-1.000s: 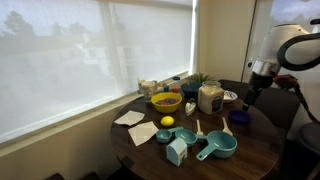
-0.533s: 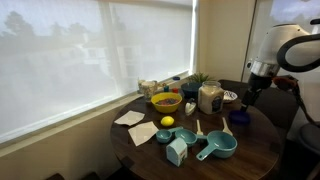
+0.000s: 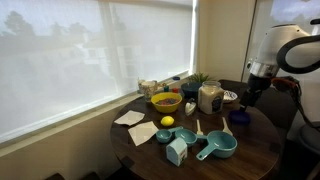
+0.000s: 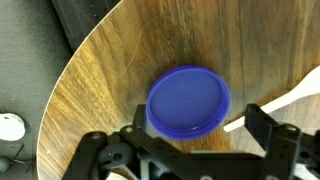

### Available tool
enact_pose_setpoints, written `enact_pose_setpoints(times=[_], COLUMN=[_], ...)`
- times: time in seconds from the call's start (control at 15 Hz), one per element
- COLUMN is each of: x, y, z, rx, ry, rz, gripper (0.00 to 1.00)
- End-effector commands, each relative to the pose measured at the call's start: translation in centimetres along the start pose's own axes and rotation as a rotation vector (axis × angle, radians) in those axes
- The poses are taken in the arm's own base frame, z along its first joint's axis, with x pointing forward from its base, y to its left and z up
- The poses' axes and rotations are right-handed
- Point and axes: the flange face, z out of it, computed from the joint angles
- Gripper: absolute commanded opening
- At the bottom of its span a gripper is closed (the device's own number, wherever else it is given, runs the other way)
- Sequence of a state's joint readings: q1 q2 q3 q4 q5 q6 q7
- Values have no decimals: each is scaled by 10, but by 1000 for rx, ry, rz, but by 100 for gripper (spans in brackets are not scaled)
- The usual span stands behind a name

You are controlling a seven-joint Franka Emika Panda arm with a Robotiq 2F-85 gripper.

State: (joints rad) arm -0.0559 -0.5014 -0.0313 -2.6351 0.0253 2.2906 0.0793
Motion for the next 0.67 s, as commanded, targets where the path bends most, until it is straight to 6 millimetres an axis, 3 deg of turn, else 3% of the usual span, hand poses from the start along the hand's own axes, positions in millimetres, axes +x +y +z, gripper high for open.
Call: enact_pose_setpoints(times=[0.0,0.6], x=[6,18], y=[-28,-82], z=[4,24], rx=[12,167], ry=[42,-15], rz=[124,408], gripper=[100,100])
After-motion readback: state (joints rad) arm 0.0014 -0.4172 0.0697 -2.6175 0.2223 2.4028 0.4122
